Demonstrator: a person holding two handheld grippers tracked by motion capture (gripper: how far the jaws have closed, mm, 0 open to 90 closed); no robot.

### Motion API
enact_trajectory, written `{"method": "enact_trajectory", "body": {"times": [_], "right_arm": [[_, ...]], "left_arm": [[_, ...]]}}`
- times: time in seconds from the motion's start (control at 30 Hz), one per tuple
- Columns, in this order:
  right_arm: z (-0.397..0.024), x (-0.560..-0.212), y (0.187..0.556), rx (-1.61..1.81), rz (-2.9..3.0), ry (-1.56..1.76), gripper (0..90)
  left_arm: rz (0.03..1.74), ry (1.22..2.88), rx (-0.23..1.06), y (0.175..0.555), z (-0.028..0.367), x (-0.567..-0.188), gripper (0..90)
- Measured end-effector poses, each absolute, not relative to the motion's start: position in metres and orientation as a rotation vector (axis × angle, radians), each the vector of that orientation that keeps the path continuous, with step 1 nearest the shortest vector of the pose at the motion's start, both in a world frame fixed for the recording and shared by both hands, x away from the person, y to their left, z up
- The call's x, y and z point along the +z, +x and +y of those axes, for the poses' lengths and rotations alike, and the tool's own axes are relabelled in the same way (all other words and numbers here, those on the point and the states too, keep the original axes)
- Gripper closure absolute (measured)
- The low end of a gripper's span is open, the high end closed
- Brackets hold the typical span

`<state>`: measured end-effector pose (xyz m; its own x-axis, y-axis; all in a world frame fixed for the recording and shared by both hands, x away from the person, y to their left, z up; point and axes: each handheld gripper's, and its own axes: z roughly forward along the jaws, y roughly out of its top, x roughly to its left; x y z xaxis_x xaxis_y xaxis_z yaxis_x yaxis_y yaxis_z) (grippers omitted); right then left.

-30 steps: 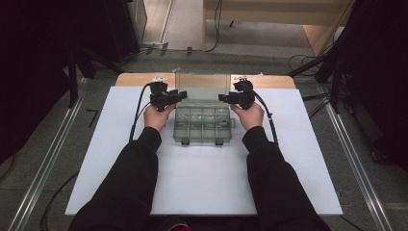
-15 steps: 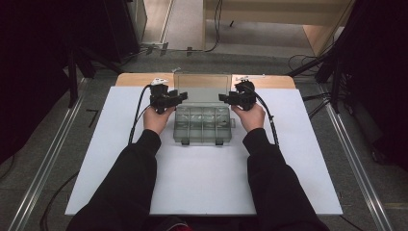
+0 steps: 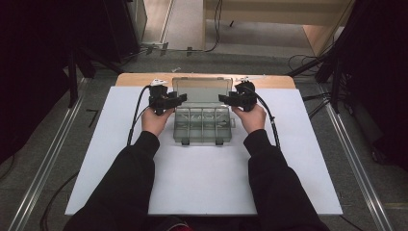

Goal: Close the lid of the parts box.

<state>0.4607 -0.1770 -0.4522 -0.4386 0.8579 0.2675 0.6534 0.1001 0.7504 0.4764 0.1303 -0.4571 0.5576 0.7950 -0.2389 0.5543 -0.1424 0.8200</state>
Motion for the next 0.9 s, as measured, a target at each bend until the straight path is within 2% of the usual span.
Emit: {"method": "enact_trajectory", "body": {"times": [0.33, 0.53, 0.9], "right_arm": [[-0.178, -0.454, 0.450, 1.290, 2.122, 1.474, 43.3], [-0.177, -0.454, 0.445, 1.283, 2.128, 1.441, 43.3], [-0.178, -0.456, 0.438, 1.288, 2.130, 1.401, 42.5]], "left_arm": [[1.082, 1.829, 0.291, 0.470, 0.131, -0.457, 42.6], [1.097, 1.847, 0.252, 0.471, 0.130, -0.459, 32.6], [1.109, 1.887, 0.249, 0.463, 0.137, -0.453, 31.8]]}}
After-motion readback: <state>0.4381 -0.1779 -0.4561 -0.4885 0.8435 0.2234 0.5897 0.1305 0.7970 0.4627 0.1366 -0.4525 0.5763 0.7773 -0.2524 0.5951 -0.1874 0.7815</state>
